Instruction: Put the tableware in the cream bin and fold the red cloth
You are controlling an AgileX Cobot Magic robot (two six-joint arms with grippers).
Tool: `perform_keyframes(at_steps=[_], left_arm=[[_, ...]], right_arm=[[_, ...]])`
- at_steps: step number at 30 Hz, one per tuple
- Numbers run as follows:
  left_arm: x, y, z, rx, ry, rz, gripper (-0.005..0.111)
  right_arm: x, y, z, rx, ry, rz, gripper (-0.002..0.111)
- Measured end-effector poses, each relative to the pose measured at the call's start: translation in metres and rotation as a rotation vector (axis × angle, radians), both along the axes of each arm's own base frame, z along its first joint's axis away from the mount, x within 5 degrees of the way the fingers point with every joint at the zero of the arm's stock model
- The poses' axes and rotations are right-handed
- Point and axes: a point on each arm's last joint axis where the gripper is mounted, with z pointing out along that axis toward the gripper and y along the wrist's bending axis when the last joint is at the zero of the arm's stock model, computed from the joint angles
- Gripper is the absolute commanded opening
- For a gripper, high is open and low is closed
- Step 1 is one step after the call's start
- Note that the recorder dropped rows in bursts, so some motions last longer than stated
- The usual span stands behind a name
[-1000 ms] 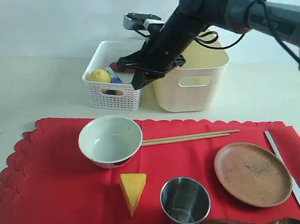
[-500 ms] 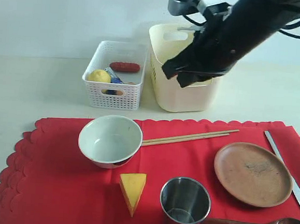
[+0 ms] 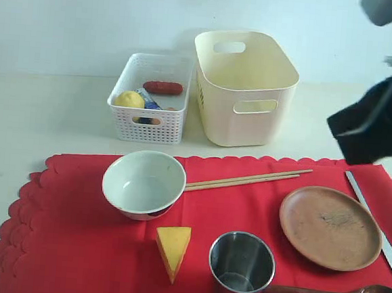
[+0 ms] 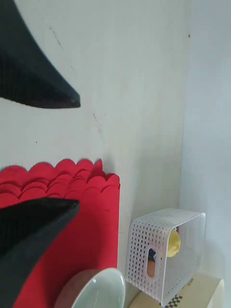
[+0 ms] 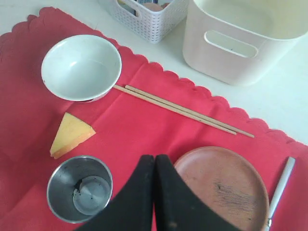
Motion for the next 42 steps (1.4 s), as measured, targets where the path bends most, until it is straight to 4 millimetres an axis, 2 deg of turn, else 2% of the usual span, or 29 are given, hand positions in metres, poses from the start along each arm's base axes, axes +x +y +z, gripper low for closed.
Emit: perform_keyframes(at_steps=[9,24,31,37,42], left_arm=[[0.000,0.000,0.000,0.000,0.000,0.000,0.054],[0.000,0.000,0.000,0.000,0.000,-0.003,0.054],[0.000,0.000,0.000,0.000,0.000,-0.006,0.054],[0.000,0.000,0.000,0.000,0.000,-0.006,0.054],[0.000,0.000,0.001,0.000,0.002,-0.006,0.054]], right_arm=[[-0.073,-0.039,0.007,0.087,-0.194,-0.022,0.000],[-0.138,-0.072,0.013,0.187,-0.387,-0.023,0.000],[-0.161,-0.084,0.009,0.238,-0.482,-0.024,0.000],[-0.167,-0.084,0.000,0.299,-0.499,-0.016,0.000],[-0.165,-0.083,0.005,0.352,-0.546,-0.026,0.000]])
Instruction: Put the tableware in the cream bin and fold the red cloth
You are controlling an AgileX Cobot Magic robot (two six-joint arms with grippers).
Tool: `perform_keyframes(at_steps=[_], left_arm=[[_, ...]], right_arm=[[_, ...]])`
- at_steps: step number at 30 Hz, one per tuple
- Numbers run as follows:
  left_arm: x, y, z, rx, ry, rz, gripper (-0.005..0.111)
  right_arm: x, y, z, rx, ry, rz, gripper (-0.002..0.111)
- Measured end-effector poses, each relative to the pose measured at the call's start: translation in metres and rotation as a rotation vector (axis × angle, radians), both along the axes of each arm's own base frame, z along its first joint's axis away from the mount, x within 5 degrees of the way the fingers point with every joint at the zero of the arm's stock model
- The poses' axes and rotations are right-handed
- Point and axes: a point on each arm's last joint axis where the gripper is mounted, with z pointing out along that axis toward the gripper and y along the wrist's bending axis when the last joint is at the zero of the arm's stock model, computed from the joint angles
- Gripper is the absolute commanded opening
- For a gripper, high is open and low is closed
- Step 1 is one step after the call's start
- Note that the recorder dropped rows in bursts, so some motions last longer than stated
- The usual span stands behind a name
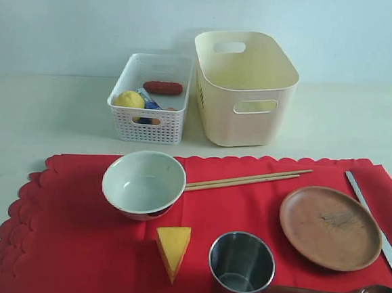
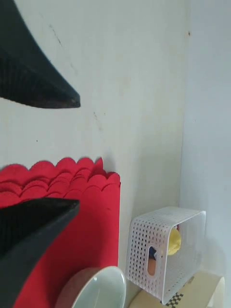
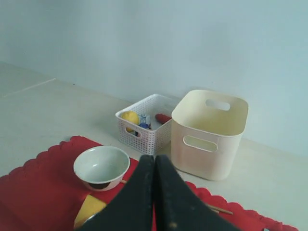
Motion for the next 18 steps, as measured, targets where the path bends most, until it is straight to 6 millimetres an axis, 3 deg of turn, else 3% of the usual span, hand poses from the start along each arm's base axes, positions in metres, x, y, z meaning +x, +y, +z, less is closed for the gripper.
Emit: perform_keyframes(at_steps=[10,18], left_arm=[[0.013,-0.001,0.039,0.003,0.043,0.000,0.054],[0.034,-0.002,0.079,0.004,0.061,0.000,0.054]], right_arm=[[-0.002,0.003,-0.001,0.061,0.050,0.034,0.000],[-0.002,0.001,-0.007,-0.049,0.065,0.024,0.000]])
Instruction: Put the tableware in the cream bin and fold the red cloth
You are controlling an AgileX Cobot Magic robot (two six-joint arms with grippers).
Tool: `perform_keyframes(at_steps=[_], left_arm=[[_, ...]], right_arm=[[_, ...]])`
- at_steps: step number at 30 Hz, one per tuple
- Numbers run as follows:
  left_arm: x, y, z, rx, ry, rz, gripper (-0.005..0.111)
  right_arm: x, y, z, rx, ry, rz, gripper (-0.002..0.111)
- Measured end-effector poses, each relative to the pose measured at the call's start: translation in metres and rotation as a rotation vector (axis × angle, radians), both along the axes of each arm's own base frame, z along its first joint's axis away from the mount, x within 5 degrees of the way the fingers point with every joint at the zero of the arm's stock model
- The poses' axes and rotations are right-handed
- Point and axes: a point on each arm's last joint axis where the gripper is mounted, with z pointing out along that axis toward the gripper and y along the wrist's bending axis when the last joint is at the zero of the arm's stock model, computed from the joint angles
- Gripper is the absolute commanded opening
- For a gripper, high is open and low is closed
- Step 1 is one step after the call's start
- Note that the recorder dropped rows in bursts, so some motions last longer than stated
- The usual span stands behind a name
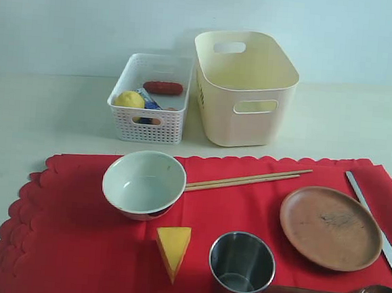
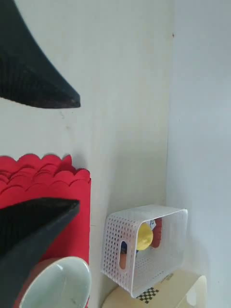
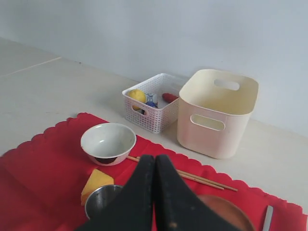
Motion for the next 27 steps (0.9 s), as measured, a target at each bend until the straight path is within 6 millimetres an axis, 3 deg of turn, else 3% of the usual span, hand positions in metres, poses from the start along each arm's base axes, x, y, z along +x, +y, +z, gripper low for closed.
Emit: perform_keyframes(at_steps=[8,21,27], left_arm=[[0.017,-0.001,0.029,-0.001,-0.008,0.000,0.054],[0.018,-0.001,0.029,0.000,-0.006,0.000,0.054],[0.018,-0.001,0.029,0.000,-0.006,0.000,0.054]], right_arm=[[0.000,-0.001,0.000,-0.019,-0.012,-0.002,0.000],[0.000,-0.001,0.000,-0.022,-0.014,-0.001,0.000],[0.008,0.003,-0.015,-0.030,0.012,-0.005,0.000]])
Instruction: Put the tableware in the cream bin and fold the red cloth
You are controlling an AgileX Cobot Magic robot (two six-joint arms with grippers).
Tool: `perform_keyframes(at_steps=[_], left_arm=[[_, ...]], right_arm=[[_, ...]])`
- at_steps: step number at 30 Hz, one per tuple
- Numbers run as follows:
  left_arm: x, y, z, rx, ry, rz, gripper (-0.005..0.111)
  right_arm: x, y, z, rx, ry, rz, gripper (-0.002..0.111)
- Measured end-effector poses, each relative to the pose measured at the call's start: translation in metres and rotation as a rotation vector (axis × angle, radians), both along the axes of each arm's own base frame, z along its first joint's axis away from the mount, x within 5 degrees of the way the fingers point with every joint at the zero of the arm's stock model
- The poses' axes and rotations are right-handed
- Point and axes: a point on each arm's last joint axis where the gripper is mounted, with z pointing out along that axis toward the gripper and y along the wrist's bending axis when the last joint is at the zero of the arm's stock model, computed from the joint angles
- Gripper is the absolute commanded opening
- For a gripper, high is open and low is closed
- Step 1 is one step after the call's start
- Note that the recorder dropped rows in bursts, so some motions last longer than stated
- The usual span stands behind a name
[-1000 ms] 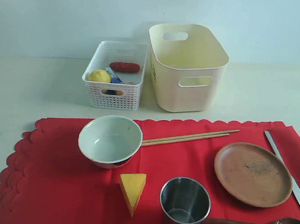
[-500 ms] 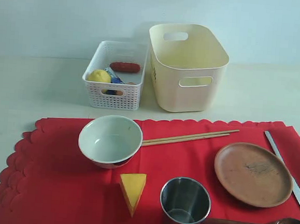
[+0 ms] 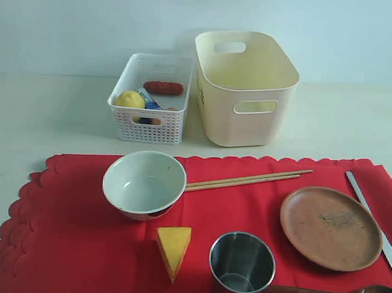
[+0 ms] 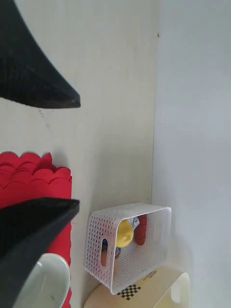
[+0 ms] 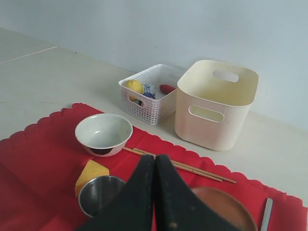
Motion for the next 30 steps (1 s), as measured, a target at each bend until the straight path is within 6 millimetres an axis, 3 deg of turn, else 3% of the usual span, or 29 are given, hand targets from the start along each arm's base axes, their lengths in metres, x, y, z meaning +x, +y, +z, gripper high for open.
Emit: perform_keyframes(at_steps=[15,26,30], left_arm=[[0.000,0.000,0.000,0.002,0.000,0.000,0.054],[0.000,-0.001,0.000,-0.018,0.001,0.000,0.054],[0.001,-0.005,-0.004,-0.131,0.032,-0.012,0.054]], right_arm=[[0.019,0.007,-0.033,0.011,0.005,-0.026,0.000],[0.020,0.008,-0.036,0.022,0.000,-0.028,0.000],[0.020,0.008,-0.036,0.026,0.000,-0.027,0.000]])
